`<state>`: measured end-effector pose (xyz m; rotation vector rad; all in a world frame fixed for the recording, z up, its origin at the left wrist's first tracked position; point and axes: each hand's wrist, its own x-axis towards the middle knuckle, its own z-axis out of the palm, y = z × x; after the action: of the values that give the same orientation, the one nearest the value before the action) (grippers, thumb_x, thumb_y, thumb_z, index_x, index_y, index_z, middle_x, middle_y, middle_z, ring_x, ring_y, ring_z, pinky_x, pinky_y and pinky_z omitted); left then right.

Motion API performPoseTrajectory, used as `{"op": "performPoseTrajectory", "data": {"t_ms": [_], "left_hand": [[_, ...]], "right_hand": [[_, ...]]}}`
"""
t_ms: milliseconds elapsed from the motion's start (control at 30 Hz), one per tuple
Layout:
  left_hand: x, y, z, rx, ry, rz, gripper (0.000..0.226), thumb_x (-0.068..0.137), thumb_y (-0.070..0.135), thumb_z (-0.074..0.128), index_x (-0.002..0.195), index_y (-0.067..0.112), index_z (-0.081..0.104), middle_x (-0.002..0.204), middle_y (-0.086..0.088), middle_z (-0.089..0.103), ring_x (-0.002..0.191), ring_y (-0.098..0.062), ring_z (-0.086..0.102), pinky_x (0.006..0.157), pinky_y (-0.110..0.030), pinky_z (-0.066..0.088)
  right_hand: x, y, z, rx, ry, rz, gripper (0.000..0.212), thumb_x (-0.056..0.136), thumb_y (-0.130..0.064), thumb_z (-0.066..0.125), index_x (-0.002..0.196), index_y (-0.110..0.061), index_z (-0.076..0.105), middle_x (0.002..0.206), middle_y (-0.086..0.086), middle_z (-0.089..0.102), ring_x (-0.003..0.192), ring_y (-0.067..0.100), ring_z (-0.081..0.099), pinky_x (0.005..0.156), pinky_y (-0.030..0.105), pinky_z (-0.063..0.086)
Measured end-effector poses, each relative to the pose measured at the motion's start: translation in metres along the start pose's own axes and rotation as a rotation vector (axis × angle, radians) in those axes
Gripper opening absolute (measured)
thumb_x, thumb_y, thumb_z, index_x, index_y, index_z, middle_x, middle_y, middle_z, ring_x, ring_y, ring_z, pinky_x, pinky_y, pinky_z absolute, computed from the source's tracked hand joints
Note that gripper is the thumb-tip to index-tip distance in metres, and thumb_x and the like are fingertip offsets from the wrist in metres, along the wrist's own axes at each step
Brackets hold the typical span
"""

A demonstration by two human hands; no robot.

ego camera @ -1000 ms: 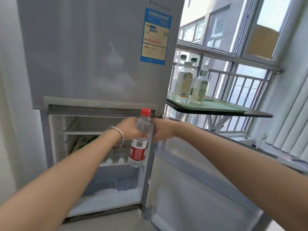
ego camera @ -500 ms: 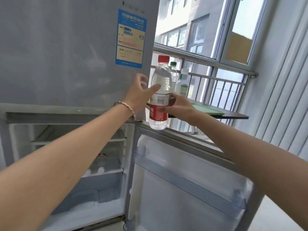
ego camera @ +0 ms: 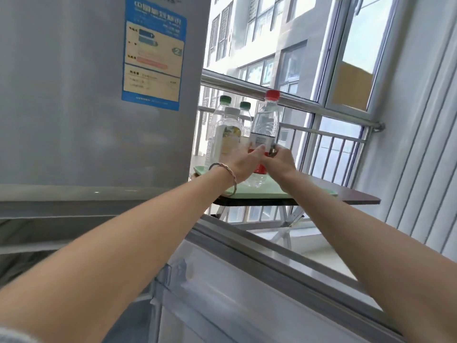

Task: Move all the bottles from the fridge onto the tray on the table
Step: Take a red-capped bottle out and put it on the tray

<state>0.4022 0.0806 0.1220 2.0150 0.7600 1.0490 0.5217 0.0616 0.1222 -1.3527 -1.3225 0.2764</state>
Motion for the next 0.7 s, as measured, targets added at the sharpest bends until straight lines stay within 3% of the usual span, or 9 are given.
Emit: {"op": "performPoseTrajectory", "data": {"t_ms": [100, 200, 400, 467, 533, 600, 700], "left_hand": [[0.017, -0.012, 0.005, 0.058, 0.035, 0.008, 0.05, 0.098, 0.045, 0.038, 0.132, 0.01, 0.046, 0.116, -0.01, 0.062, 0.105, -0.025, 0.061, 0.094, -0.039, 0.051], [0.03, -0.022, 0.005, 0.181, 0.06, -0.037, 0.05, 0.097, 0.047, 0.036, 0.132, 0.013, 0.048, 0.115, -0.004, 0.063, 0.102, -0.022, 0.06, 0.092, -0.036, 0.048], [0.028, -0.031, 0.004, 0.418, 0.039, -0.043, 0.045, 0.099, 0.043, 0.034, 0.122, 0.014, 0.058, 0.112, -0.007, 0.066, 0.101, -0.024, 0.061, 0.086, -0.034, 0.047], [0.02, -0.028, 0.0, 0.406, 0.021, -0.033, 0.041, 0.1, 0.039, 0.035, 0.12, 0.013, 0.06, 0.113, -0.007, 0.066, 0.103, -0.024, 0.061, 0.089, -0.035, 0.049], [0.007, -0.021, -0.007, 0.397, 0.008, -0.016, 0.04, 0.101, 0.034, 0.035, 0.123, 0.011, 0.058, 0.117, -0.009, 0.065, 0.105, -0.025, 0.062, 0.092, -0.038, 0.051], [-0.015, -0.011, -0.019, 0.411, -0.001, -0.004, 0.038, 0.102, 0.027, 0.035, 0.131, 0.009, 0.052, 0.122, -0.01, 0.063, 0.108, -0.027, 0.06, 0.093, -0.037, 0.05], [-0.049, 0.003, -0.042, 0.613, 0.031, 0.03, 0.042, 0.101, 0.023, 0.037, 0.141, 0.009, 0.038, 0.129, -0.016, 0.057, 0.116, -0.031, 0.055, 0.1, -0.041, 0.045]], "right_hand": [[0.02, 0.021, 0.015, -0.017, 0.032, 0.043, 0.038, 0.08, -0.022, 0.07, 0.112, -0.004, 0.061, 0.095, 0.013, 0.071, 0.09, 0.032, 0.07, 0.084, 0.05, 0.058], [0.038, 0.033, 0.025, -0.035, 0.038, 0.05, 0.042, 0.08, -0.017, 0.066, 0.12, -0.006, 0.058, 0.1, 0.012, 0.07, 0.091, 0.031, 0.069, 0.085, 0.05, 0.058], [0.046, 0.04, 0.032, -0.099, 0.033, 0.063, 0.039, 0.088, -0.016, 0.065, 0.125, -0.01, 0.054, 0.113, 0.01, 0.068, 0.093, 0.023, 0.064, 0.085, 0.036, 0.054], [0.039, 0.034, 0.032, -0.163, 0.08, 0.064, 0.05, 0.085, -0.024, 0.069, 0.129, -0.01, 0.05, 0.116, 0.012, 0.066, 0.1, 0.026, 0.063, 0.089, 0.039, 0.051], [0.026, 0.025, 0.031, -0.281, 0.189, -0.015, 0.062, 0.079, -0.025, 0.07, 0.134, -0.009, 0.045, 0.118, 0.013, 0.062, 0.105, 0.029, 0.059, 0.094, 0.044, 0.051], [0.003, 0.006, 0.033, -0.329, 0.244, -0.119, 0.056, 0.081, -0.019, 0.067, 0.132, -0.008, 0.046, 0.116, 0.012, 0.06, 0.101, 0.026, 0.06, 0.089, 0.041, 0.053], [-0.026, -0.024, 0.04, -0.38, 0.182, -0.25, 0.04, 0.086, -0.01, 0.063, 0.124, -0.005, 0.051, 0.103, 0.01, 0.061, 0.089, 0.024, 0.064, 0.081, 0.038, 0.057]]}}
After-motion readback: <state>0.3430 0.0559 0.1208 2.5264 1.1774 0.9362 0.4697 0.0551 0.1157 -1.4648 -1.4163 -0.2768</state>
